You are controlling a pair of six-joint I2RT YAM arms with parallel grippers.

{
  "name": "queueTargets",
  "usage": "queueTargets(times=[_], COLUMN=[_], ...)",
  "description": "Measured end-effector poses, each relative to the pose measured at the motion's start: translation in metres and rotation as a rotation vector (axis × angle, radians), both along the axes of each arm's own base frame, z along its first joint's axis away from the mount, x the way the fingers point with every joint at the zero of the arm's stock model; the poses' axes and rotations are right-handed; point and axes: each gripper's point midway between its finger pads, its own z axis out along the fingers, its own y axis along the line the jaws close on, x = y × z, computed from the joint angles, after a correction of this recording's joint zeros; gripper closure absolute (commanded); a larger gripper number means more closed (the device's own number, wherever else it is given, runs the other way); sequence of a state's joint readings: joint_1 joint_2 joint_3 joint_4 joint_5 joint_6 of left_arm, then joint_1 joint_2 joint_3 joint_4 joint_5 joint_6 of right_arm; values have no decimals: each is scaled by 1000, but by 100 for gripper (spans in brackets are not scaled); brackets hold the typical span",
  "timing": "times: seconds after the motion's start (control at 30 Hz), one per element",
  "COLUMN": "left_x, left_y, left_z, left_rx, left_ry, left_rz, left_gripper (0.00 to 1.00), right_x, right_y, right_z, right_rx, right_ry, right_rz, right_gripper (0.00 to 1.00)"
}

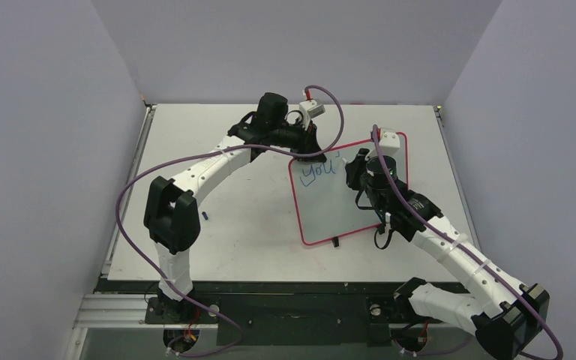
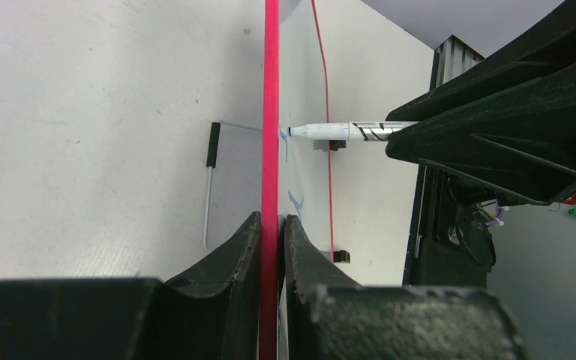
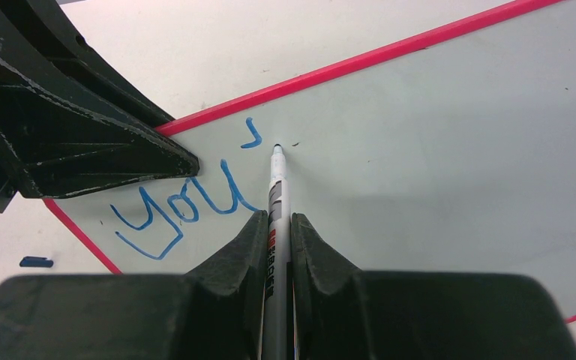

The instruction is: Write a sentence on the whiteboard

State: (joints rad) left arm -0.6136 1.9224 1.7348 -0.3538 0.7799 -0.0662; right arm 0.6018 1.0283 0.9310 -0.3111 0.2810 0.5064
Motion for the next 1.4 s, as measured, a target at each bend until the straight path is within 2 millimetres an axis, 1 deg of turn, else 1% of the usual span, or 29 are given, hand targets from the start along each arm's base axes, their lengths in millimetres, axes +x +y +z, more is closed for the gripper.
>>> queueTargets(times=[0.27, 0.53, 0.73, 1.4], left_x=[0, 0, 0, 1], left_y=[0, 0, 0, 2], left_z=[0, 0, -1, -2], left_rx=[1, 2, 3, 8], left_ry=[1, 2, 2, 4], left_rz=[1, 2, 2, 8], left_gripper=[100, 100, 100, 100], right_x=[0, -9, -14, -10], right_y=[0, -8, -11, -9], right_z=[-1, -17, -24, -20], right_rx=[2, -4, -2, -32], right_ry=[0, 20, 31, 59], right_rz=[1, -8, -10, -5], right_gripper=[100, 100, 100, 100])
